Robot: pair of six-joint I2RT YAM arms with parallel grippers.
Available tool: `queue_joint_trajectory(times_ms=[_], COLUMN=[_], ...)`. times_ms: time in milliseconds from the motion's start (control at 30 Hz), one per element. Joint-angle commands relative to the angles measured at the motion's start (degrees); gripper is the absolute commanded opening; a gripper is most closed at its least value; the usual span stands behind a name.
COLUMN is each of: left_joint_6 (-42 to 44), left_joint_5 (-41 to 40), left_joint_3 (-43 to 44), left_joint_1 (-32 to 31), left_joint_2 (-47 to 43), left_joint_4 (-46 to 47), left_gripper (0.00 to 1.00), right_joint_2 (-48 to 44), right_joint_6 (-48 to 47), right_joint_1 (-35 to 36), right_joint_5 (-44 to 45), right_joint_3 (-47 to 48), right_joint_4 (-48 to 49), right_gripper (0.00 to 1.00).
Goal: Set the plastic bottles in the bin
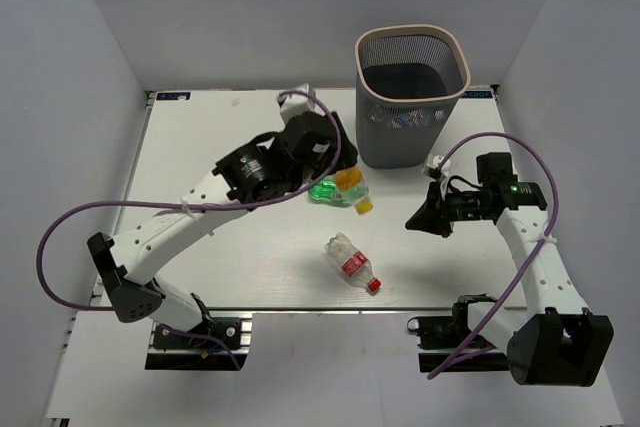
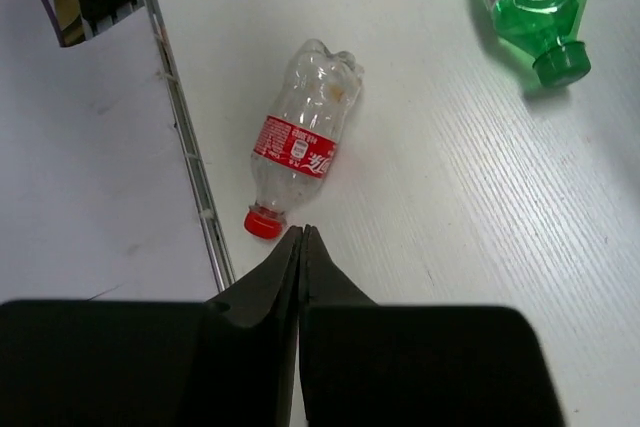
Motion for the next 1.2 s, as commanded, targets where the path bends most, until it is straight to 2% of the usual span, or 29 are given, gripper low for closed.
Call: queue_joint_trajectory(times_ms=[0,33,67,133,167,233,267,467,567,700,800,833,900,933,1000,1167], left_joint_6=[14.46,18.57,20.44,22.56,23.70,27.48,29.49,32.75,35.39,36.19,34.70,33.22,32.32,31.63,31.09,33.02], left_joint_5=[-5.71,-5.71,-5.71,-6.49,-7.63,-8.87,-9.66,-13.08,-16.68,-17.57,-15.13,-14.42,-12.14,-10.47,-8.27,-5.28], left_joint_3=[6.56,6.58,6.58,6.58,7.18,9.55,13.91,35.01,41.35,43.67,44.19,44.19,44.19,44.19,44.72,45.34], left_joint_1=[0.37,0.89,0.90,0.90,0.90,0.90,0.90,3.62,5.64,8.36,10.56,11.09,11.88,12.49,12.50,13.03], left_joint_2=[0.74,1.61,1.62,4.07,4.95,9.24,11.18,26.48,33.16,38.27,40.90,41.43,42.22,42.23,42.93,39.96], left_joint_4=[8.98,17.10,21.79,29.98,38.02,44.75,47.91,49.70,50.67,50.67,49.36,48.39,47.86,47.86,47.86,45.41], left_gripper=[0.20,0.20,0.20,0.21,0.21,0.25,0.25,0.25,0.23,0.25,0.52,0.65,0.80,0.92,1.00,1.00], right_joint_2=[-1.73,-2.17,-2.61,-3.22,-3.31,-2.96,-2.96,-3.57,-3.40,-5.51,-5.86,-5.86,-5.08,-4.72,-2.45,3.00], right_joint_6=[-1.80,-2.06,-2.06,-2.33,-1.98,-1.27,-1.27,-0.57,-0.48,0.13,1.18,1.45,2.68,3.29,4.17,10.22], right_joint_1=[0.24,0.33,0.59,1.11,1.29,1.55,1.64,2.61,2.87,3.22,3.58,3.84,4.28,4.63,5.86,13.14], right_joint_5=[1.72,1.90,2.42,3.56,4.00,4.71,4.80,5.41,5.68,5.77,5.85,5.85,6.03,6.20,5.51,5.85], right_joint_3=[-1.37,-2.94,-3.39,-4.71,-5.41,-5.33,-5.33,-5.77,-6.21,-6.21,-6.13,-6.04,-5.86,-5.60,-4.98,-3.40], right_joint_4=[0.43,0.61,0.79,1.31,1.49,2.11,2.19,2.28,2.20,2.55,3.86,4.39,6.48,7.02,7.90,11.77], right_gripper=[0.00,0.01,0.05,0.20,0.24,0.27,0.28,0.30,0.30,0.40,0.57,0.62,0.66,0.68,0.70,0.72])
